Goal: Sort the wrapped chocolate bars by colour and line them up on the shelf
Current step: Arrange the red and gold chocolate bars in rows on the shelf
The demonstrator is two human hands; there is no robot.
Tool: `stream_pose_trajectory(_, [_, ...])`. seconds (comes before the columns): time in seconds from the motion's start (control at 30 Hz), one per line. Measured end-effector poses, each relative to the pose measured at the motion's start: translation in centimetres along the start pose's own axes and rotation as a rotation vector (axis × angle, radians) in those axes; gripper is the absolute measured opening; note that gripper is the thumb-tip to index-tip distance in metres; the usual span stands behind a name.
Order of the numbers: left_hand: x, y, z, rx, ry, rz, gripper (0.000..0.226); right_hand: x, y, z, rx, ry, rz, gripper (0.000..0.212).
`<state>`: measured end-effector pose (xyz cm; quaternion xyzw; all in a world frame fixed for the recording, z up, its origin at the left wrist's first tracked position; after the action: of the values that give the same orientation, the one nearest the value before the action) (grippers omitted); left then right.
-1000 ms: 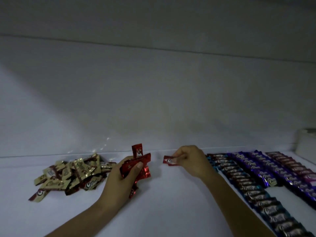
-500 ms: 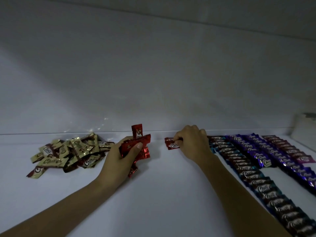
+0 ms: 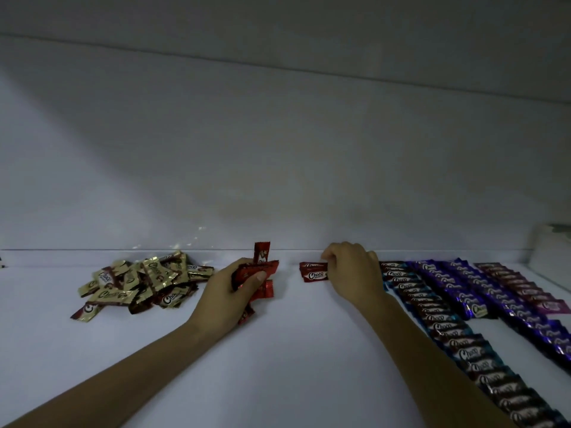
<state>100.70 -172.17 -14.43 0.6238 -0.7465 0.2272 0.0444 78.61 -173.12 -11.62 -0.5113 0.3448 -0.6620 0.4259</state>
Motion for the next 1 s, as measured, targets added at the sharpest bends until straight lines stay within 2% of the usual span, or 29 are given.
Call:
stream_pose_trajectory(0.07, [0.5, 0.3, 0.3, 0.096, -0.036, 0.027, 0.008, -0.9, 0.3, 0.3, -0.11, -0.074, 0.041, 0.028])
stream_pose_trajectory(0.13, [1.3, 0.7, 0.5, 0.102, -0.092, -0.009, 0.005, -2.0, 1.0, 0.7, -0.139, -0.12, 0.076, 0.04])
stream_pose_trajectory(0.23, [2.1, 1.7, 0.4, 0.027, -0.152, -0.122, 0.003, -2.8, 2.0, 0.7, -0.148, -0.122, 0.131, 0.06])
stream_pose_trajectory(0.43, [2.5, 2.3, 1.1, 0.037, -0.148, -0.351, 0.01, -2.2, 2.7, 0.2, -0.22, -0.099, 0.17, 0.071])
stream_pose_trajectory(0.5, [2.3, 2.4, 1.1, 0.054, -0.088, -0.321, 0.009, -2.2, 2.9, 0.1, -0.228, -0.087, 0.19, 0.072])
stream_pose_trajectory(0.6, [2.1, 2.6, 0.6, 0.088, -0.031, -0.251, 0.019, -2.3, 2.4, 0.3, -0.236, -0.085, 0.197, 0.071])
stream_pose_trajectory(0.77, [2.1, 2.8, 0.5, 0.094, -0.026, -0.222, 0.014, -2.7, 1.2, 0.9, -0.3, -0.128, 0.19, 0.058])
stream_pose_trajectory(1.0, [2.0, 2.9, 0.8, 0.106, -0.019, -0.223, 0.011, -3.4, 1.0, 1.1, -0.295, -0.115, 0.243, 0.058])
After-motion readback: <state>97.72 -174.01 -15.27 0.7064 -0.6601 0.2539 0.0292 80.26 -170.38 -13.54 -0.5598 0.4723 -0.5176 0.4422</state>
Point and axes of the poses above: each hand's wrist, its own x-axis towards the middle knuckle, its own y-axis out of the palm, z = x × y, the point moved 3 cm from there along x, towards the middle knuckle, and after that the axes turned 1 degree about x, right-handed, at the moved point
